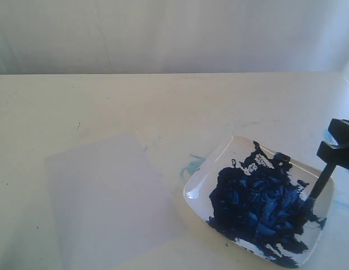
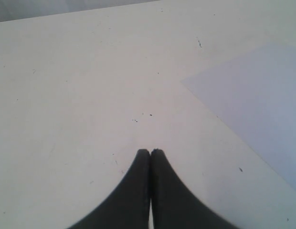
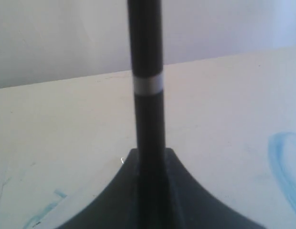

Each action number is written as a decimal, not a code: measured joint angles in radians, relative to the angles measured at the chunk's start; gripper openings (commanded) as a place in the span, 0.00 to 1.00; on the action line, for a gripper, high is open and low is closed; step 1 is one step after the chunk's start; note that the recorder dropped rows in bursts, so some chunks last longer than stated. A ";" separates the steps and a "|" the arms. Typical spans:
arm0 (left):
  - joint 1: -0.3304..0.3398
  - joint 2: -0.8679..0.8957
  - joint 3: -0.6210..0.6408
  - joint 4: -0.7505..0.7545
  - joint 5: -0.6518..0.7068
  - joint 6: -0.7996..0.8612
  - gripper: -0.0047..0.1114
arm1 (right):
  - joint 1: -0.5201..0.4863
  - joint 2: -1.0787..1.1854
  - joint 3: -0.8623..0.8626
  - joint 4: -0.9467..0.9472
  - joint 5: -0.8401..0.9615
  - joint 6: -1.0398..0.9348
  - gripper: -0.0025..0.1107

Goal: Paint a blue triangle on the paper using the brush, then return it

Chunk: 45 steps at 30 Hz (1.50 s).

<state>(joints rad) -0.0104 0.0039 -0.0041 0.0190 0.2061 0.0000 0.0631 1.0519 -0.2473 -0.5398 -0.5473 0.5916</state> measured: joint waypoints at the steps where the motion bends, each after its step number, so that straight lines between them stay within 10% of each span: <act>1: 0.000 0.000 0.000 0.000 0.000 0.000 0.04 | 0.000 0.000 0.000 0.006 -0.019 0.000 0.02; 10: 0.000 0.000 0.000 0.000 0.000 0.000 0.04 | 0.000 0.000 -0.052 0.095 -0.323 -0.004 0.02; 45: 0.000 0.000 0.000 0.000 0.000 0.042 0.04 | 0.000 0.000 -0.067 0.097 -0.326 -0.008 0.02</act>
<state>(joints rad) -0.0104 0.0039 -0.0041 0.0190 0.2061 0.0424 0.0631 1.0519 -0.3146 -0.4428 -0.8733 0.5836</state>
